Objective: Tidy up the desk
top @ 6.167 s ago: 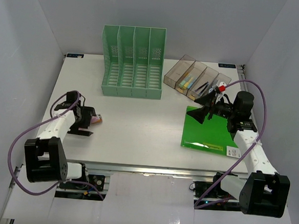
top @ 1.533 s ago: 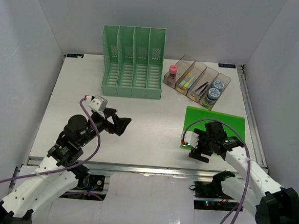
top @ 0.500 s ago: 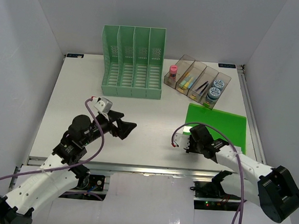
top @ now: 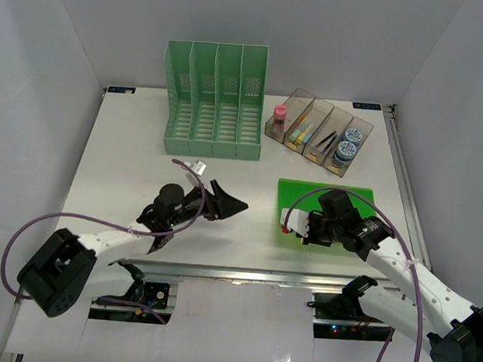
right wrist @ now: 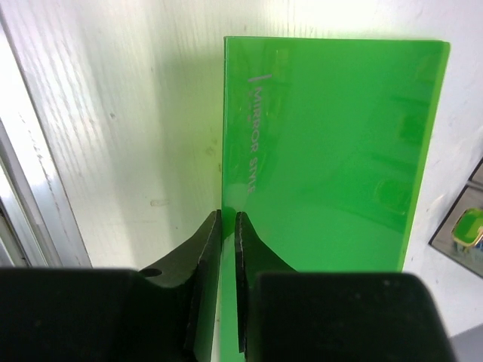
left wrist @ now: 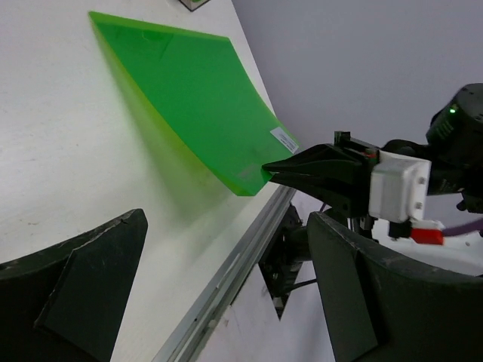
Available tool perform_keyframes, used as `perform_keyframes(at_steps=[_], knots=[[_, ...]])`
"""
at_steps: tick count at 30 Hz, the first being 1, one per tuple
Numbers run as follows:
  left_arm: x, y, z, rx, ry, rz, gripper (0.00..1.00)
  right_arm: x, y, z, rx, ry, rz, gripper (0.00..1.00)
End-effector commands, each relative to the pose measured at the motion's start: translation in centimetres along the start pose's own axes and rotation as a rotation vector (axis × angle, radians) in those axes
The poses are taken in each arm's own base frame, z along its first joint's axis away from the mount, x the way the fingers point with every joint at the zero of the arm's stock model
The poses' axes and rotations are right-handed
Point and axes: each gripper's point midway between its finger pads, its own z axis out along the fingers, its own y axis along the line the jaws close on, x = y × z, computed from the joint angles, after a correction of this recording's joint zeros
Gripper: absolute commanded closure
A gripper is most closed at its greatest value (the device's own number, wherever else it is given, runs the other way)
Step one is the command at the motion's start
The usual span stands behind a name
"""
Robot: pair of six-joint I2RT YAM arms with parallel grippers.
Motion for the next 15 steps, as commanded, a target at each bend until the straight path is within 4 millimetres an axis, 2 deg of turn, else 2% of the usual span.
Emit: perform_keyframes(at_steps=[1, 2, 3, 5, 7, 9, 14, 15], knots=[[-1.5, -3.8, 3.8, 0.105, -0.003, -0.071, 0.02, -3.0, 0.6, -1.0, -0.074, -0.118, 0.021, 0.92], [-1.5, -4.4, 4.6, 0.108, 0.009, -0.076, 0.02, -3.4, 0.4, -1.2, -0.072, -0.131, 0.021, 0.92], [-0.9, -3.5, 5.4, 0.080, 0.032, -0.097, 0.02, -3.6, 0.4, -1.2, -0.073, -0.137, 0.025, 0.92], [-0.5, -3.4, 7.0, 0.049, 0.058, -0.128, 0.02, -4.0, 0.2, -1.2, -0.071, -0.154, 0.024, 0.92], [0.7, -2.3, 8.2, -0.006, 0.104, -0.157, 0.02, -4.2, 0.2, -1.2, -0.071, -0.164, 0.027, 0.92], [1.4, -2.0, 9.5, -0.022, 0.129, -0.172, 0.02, -4.5, 0.1, -1.2, -0.066, -0.176, 0.028, 0.92], [3.5, -1.6, 11.5, -0.075, 0.217, -0.210, 0.02, -4.8, -0.5, -1.4, -0.038, -0.189, 0.023, 0.92], [4.1, -0.9, 11.6, -0.112, 0.239, -0.221, 0.02, -4.9, -0.6, -1.4, -0.034, -0.191, 0.021, 0.92]])
